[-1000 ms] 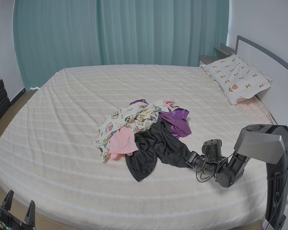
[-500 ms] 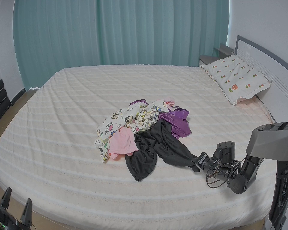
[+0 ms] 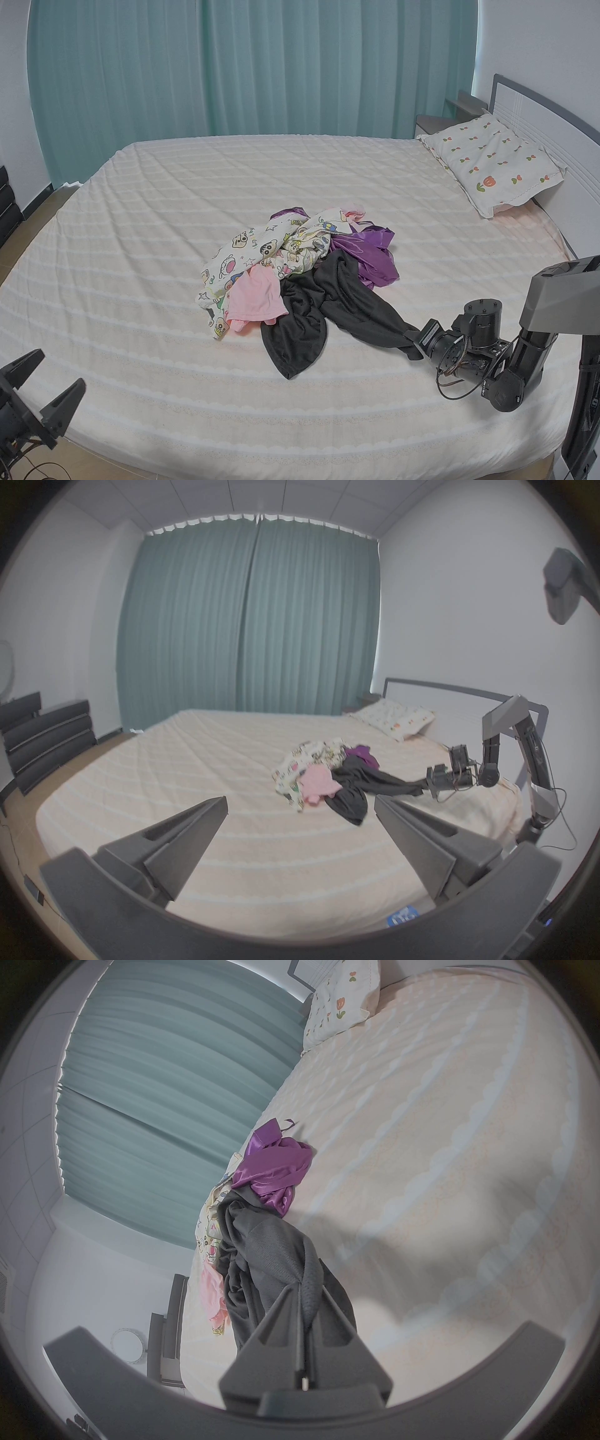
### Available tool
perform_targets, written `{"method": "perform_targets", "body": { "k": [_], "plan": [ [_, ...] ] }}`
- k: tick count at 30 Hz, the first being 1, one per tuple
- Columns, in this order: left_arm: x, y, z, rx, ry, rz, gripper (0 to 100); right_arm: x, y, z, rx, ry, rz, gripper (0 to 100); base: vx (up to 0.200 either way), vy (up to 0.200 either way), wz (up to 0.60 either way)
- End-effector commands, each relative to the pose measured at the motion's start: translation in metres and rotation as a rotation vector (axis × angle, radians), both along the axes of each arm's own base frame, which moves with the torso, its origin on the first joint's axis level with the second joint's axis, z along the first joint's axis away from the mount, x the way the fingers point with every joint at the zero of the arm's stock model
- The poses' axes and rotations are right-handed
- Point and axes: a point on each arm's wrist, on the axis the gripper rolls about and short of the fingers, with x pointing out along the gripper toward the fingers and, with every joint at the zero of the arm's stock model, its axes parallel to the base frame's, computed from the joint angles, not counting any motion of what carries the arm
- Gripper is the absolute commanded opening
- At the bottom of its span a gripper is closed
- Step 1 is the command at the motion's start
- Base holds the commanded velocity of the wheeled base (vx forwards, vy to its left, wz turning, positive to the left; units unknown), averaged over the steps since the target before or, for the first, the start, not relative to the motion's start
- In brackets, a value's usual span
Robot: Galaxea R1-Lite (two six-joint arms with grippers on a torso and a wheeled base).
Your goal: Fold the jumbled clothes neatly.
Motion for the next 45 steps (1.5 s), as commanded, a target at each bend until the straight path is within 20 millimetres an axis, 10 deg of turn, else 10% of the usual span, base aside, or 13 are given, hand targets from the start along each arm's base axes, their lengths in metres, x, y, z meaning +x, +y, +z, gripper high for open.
{"method": "perform_targets", "body": {
  "k": [1,10,27,45],
  "plan": [
    [0.107,-0.027,-0.037,0.028,0.489,-0.206,100,-0.010,-0.004,0.000,0.018,-0.014,0.005,0,0.000,0.000,0.00],
    [0.158,-0.044,-0.075,0.018,0.619,-0.191,100,-0.010,-0.004,-0.002,0.016,-0.008,0.005,0,0.000,0.000,0.00],
    [0.252,-0.151,-0.122,-0.247,0.742,0.005,100,-0.009,-0.004,-0.004,0.018,-0.020,0.004,0,0.000,0.000,0.00],
    [0.303,-0.215,-0.164,-0.264,0.665,0.091,100,-0.009,-0.003,-0.006,0.014,-0.017,0.008,0,0.000,0.000,0.00]
  ]
}}
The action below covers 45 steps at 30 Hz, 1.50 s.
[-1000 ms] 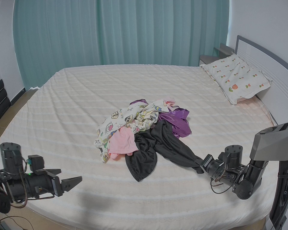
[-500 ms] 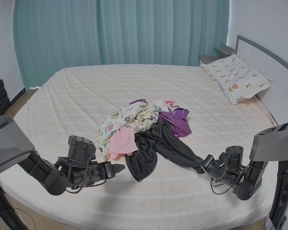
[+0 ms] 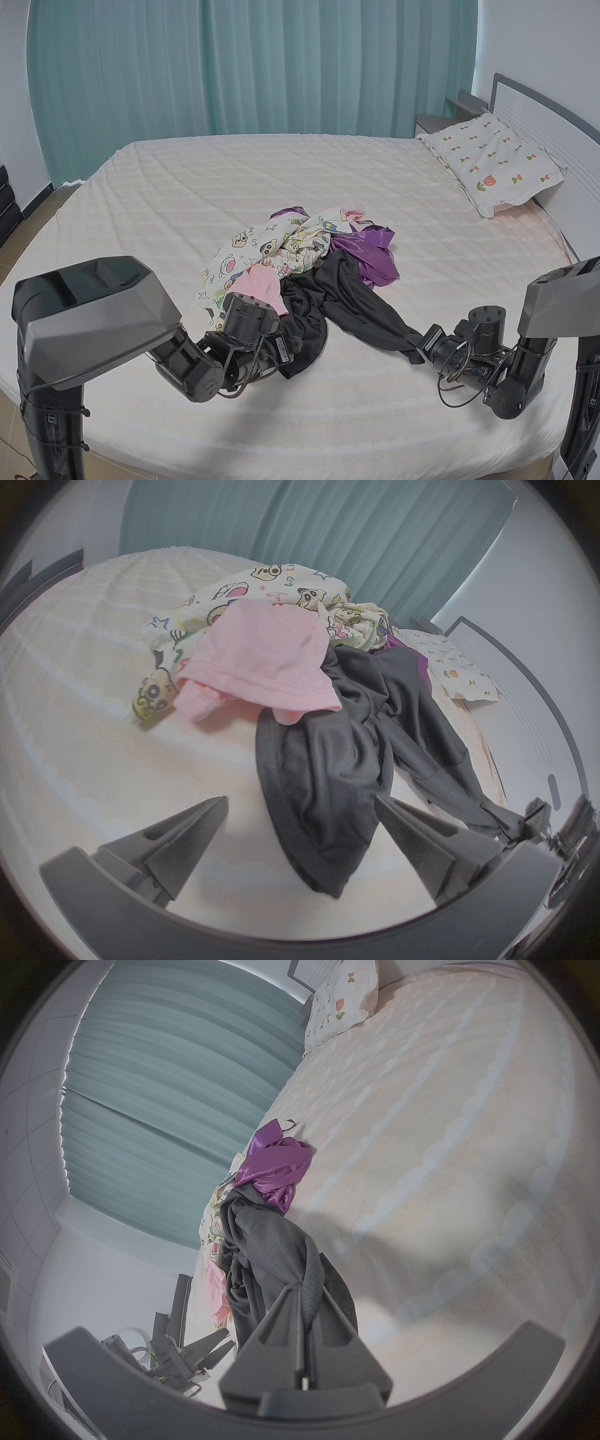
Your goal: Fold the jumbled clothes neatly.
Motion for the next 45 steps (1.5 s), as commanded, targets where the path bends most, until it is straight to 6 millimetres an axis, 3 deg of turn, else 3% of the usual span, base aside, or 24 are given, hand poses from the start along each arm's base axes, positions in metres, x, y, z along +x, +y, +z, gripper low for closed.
{"method": "perform_targets", "body": {
  "k": [1,10,11,17,24,28,30,32,38,39,40,42,43,45],
  "plan": [
    [0.007,-0.011,-0.016,0.011,0.007,0.002,100,0.000,0.000,-0.001,-0.001,0.002,0.001,0,0.000,0.000,0.00],
    [0.012,-0.025,-0.020,-0.016,-0.002,-0.001,100,0.001,0.000,-0.001,-0.002,0.000,0.000,0,0.000,0.000,0.00],
    [0.012,-0.024,-0.019,-0.020,-0.004,0.008,0,0.001,0.000,-0.002,-0.002,0.001,0.000,0,0.000,0.000,0.00],
    [0.007,-0.018,-0.017,-0.022,0.006,0.043,0,0.001,0.000,-0.001,-0.003,-0.001,0.001,0,0.000,0.000,0.00],
    [-0.001,-0.004,0.005,-0.043,-0.010,0.061,0,0.000,0.000,0.002,0.007,-0.018,0.001,0,0.000,0.000,0.00],
    [-0.005,0.014,0.027,-0.075,-0.036,0.101,0,-0.004,-0.001,0.006,0.024,-0.064,0.003,0,0.000,0.000,0.00],
    [-0.009,0.025,0.051,-0.141,-0.067,0.135,0,-0.005,-0.001,0.013,0.033,-0.095,0.003,0,0.000,0.000,0.00],
    [-0.015,0.032,0.070,-0.198,-0.089,0.149,0,-0.006,-0.002,0.027,0.050,-0.138,0.000,0,0.000,0.000,0.00],
    [-0.038,0.053,0.141,-0.322,-0.256,0.158,0,-0.017,-0.011,0.109,0.148,-0.412,0.031,0,0.000,0.000,0.00],
    [-0.042,0.058,0.160,-0.354,-0.306,0.158,0,-0.021,-0.014,0.131,0.153,-0.504,0.044,0,0.000,0.000,0.00],
    [-0.043,0.058,0.162,-0.358,-0.313,0.157,0,-0.022,-0.015,0.134,0.152,-0.516,0.045,0,0.000,0.000,0.00],
    [-0.056,0.067,0.200,-0.420,-0.419,0.147,0,-0.032,-0.024,0.185,0.144,-0.723,0.049,0,0.000,0.000,0.00],
    [-0.056,0.067,0.200,-0.420,-0.419,0.147,0,-0.032,-0.024,0.185,0.144,-0.723,0.049,0,0.000,0.000,0.00],
    [-0.068,0.074,0.226,-0.421,-0.515,0.126,0,-0.049,-0.034,0.234,0.148,-0.844,0.041,0,0.000,0.000,0.00]
  ]
}}
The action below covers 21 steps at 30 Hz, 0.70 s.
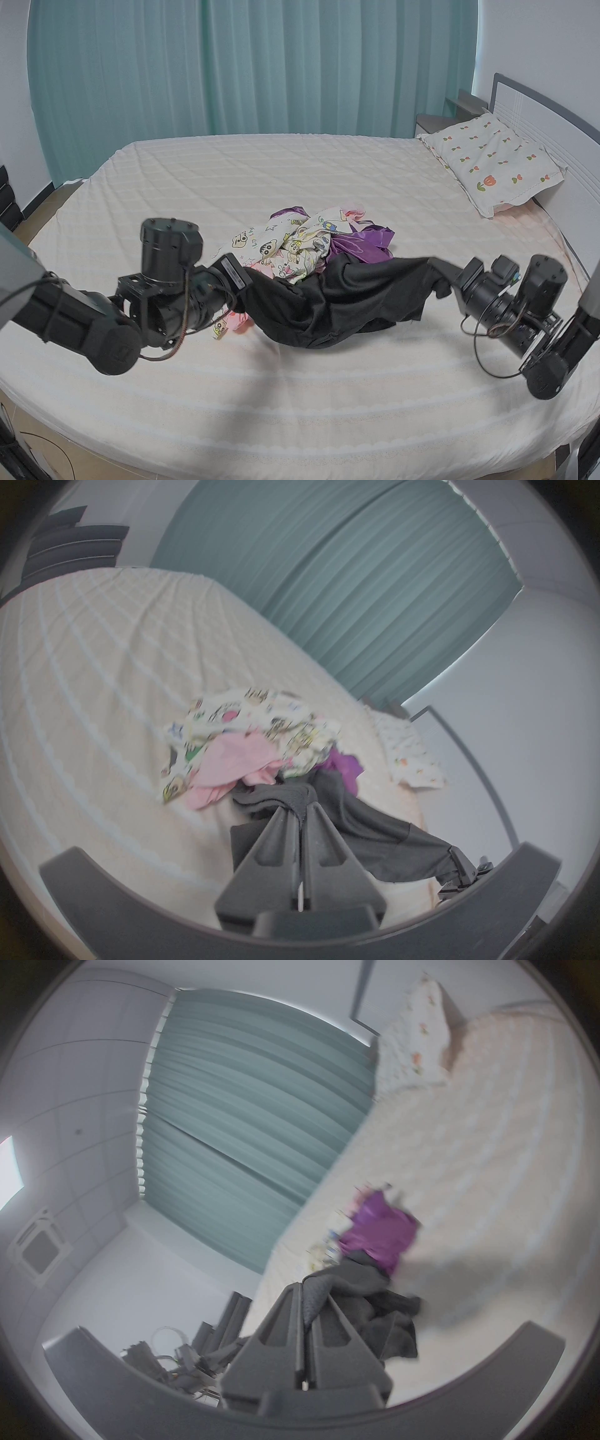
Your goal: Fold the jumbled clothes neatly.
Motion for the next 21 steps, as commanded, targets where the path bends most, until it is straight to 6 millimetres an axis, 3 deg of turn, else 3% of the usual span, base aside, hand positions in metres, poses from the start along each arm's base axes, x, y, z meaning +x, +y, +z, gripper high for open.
{"method": "perform_targets", "body": {
  "k": [1,4,8,13,16,17,21],
  "plan": [
    [-0.044,0.031,0.106,-0.103,-0.328,0.008,0,-0.046,-0.027,0.142,0.066,-0.449,-0.015,0,0.000,0.000,0.00],
    [-0.063,0.042,0.132,-0.099,-0.425,0.003,0,-0.074,-0.035,0.169,0.072,-0.475,0.010,0,0.000,0.000,0.00],
    [-0.077,0.049,0.142,-0.112,-0.465,0.004,0,-0.090,-0.039,0.169,0.045,-0.438,0.078,0,0.000,0.000,0.00],
    [-0.079,0.052,0.127,-0.084,-0.419,0.043,0,-0.094,-0.044,0.164,0.036,-0.417,0.068,0,0.000,0.000,0.00],
    [-0.081,0.052,0.111,-0.064,-0.369,0.041,0,-0.092,-0.041,0.147,0.016,-0.356,0.087,0,0.000,0.000,0.00],
    [-0.082,0.053,0.099,-0.048,-0.330,0.034,0,-0.092,-0.036,0.130,0.005,-0.297,0.116,0,0.000,0.000,0.00],
    [-0.084,0.053,0.083,-0.067,-0.268,0.040,0,-0.093,-0.033,0.108,-0.012,-0.210,0.139,0,0.000,0.000,0.00]
  ]
}}
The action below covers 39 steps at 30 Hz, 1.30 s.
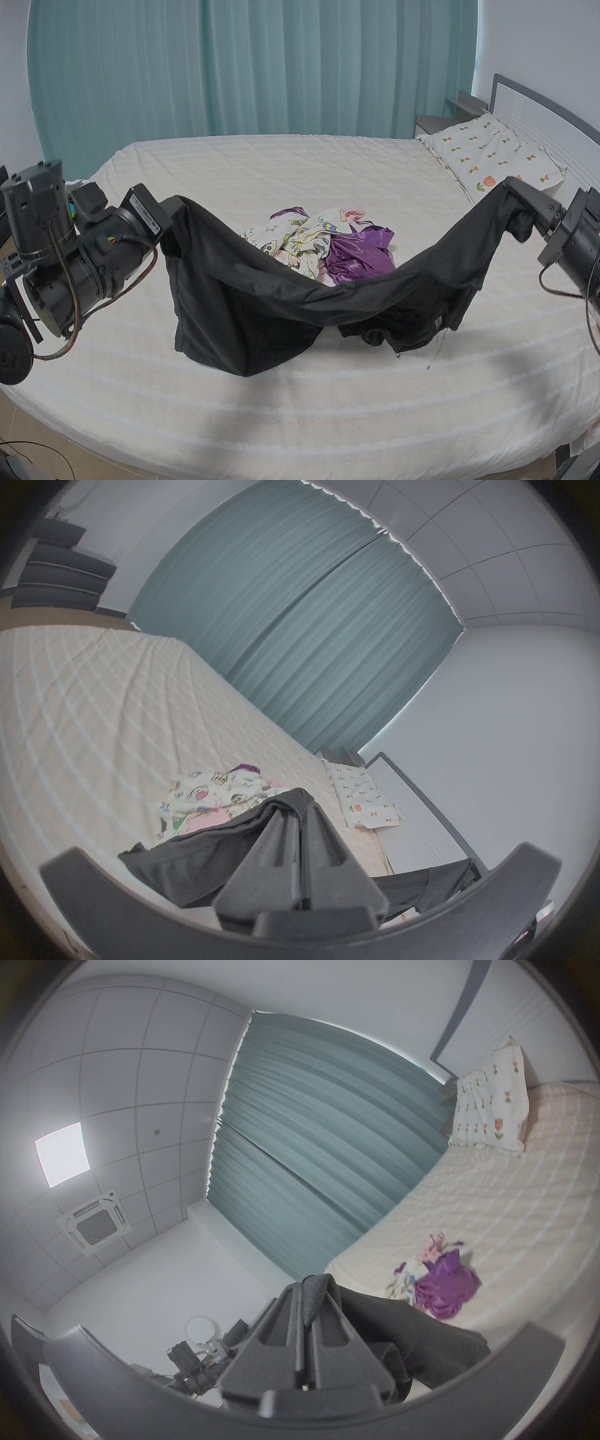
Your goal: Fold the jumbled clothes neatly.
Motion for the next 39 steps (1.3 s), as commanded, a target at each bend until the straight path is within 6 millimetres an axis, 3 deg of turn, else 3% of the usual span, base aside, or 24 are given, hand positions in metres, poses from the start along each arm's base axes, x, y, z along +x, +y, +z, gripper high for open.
{"method": "perform_targets", "body": {
  "k": [1,7,14,22,39],
  "plan": [
    [-0.009,0.004,-0.019,-0.031,0.064,0.000,0,-0.006,0.004,-0.027,-0.030,0.095,0.032,0,0.000,0.000,0.00],
    [-0.018,0.004,-0.037,-0.064,0.096,-0.019,0,-0.012,0.001,-0.037,-0.040,0.129,0.031,0,0.000,0.000,0.00],
    [-0.022,0.005,-0.056,-0.080,0.105,-0.026,0,-0.010,0.001,-0.040,-0.042,0.145,0.027,0,-0.200,0.000,0.00],
    [-0.027,0.008,-0.064,-0.104,0.128,-0.053,0,-0.012,0.001,-0.044,-0.046,0.159,0.026,0,-0.200,0.000,0.00],
    [-0.029,0.006,-0.064,-0.146,0.153,-0.138,0,-0.015,0.000,-0.042,-0.046,0.147,0.028,0,0.000,-0.024,0.00]
  ]
}}
